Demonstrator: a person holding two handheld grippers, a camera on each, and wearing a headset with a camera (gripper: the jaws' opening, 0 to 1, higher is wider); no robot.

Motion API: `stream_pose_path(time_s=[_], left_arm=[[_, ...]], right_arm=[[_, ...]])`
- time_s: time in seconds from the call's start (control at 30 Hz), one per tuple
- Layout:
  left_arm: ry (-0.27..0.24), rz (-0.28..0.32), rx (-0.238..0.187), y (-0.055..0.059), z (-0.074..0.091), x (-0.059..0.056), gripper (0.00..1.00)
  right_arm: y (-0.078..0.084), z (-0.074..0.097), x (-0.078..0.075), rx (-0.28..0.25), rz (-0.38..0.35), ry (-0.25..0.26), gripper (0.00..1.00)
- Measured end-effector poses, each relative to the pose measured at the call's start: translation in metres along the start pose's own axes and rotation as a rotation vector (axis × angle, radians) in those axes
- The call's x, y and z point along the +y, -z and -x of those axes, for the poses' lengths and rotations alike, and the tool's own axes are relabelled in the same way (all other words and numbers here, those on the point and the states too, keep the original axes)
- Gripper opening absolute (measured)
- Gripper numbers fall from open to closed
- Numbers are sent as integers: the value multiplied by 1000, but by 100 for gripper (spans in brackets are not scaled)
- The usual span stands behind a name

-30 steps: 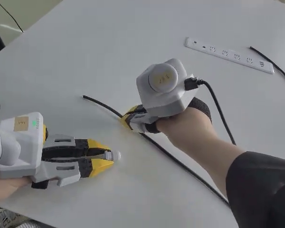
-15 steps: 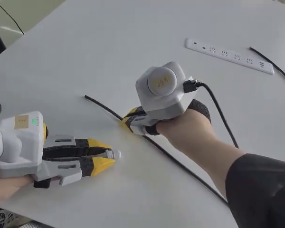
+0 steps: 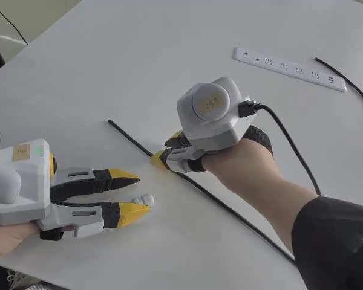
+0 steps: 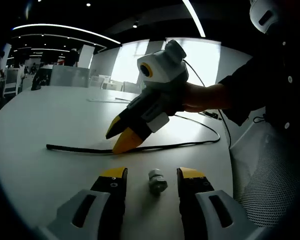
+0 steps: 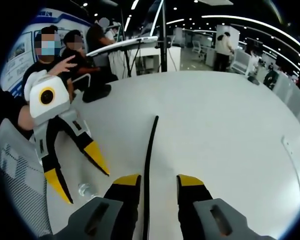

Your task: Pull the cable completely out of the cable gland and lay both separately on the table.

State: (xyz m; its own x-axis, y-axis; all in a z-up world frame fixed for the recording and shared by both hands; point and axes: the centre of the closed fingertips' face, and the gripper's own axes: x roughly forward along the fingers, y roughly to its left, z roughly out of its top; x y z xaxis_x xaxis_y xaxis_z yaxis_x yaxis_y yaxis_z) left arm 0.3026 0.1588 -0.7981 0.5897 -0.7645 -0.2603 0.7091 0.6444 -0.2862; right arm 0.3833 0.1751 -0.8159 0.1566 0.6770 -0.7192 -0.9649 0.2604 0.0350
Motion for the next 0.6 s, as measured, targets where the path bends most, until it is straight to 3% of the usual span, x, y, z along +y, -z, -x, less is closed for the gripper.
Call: stream_pose_path(time_s=[0.13, 0.27, 0.43, 0.53, 0.6], left_arm=[[-7, 16, -6, -3, 0, 3, 53], [-5, 12, -15, -4, 0, 2, 58], [-30, 0, -61, -15, 0, 6, 84], [-42, 0, -62, -17, 1, 8, 89], [-61, 4, -60, -18, 4, 11, 93]], right_arm=[[5, 5, -6, -6, -22, 17, 37], [8, 11, -11, -28, -87, 30, 57], [14, 25, -20, -48, -108, 78, 76], [18, 33, -29, -69, -118, 119, 94], [23, 42, -33, -77, -145, 139, 99]])
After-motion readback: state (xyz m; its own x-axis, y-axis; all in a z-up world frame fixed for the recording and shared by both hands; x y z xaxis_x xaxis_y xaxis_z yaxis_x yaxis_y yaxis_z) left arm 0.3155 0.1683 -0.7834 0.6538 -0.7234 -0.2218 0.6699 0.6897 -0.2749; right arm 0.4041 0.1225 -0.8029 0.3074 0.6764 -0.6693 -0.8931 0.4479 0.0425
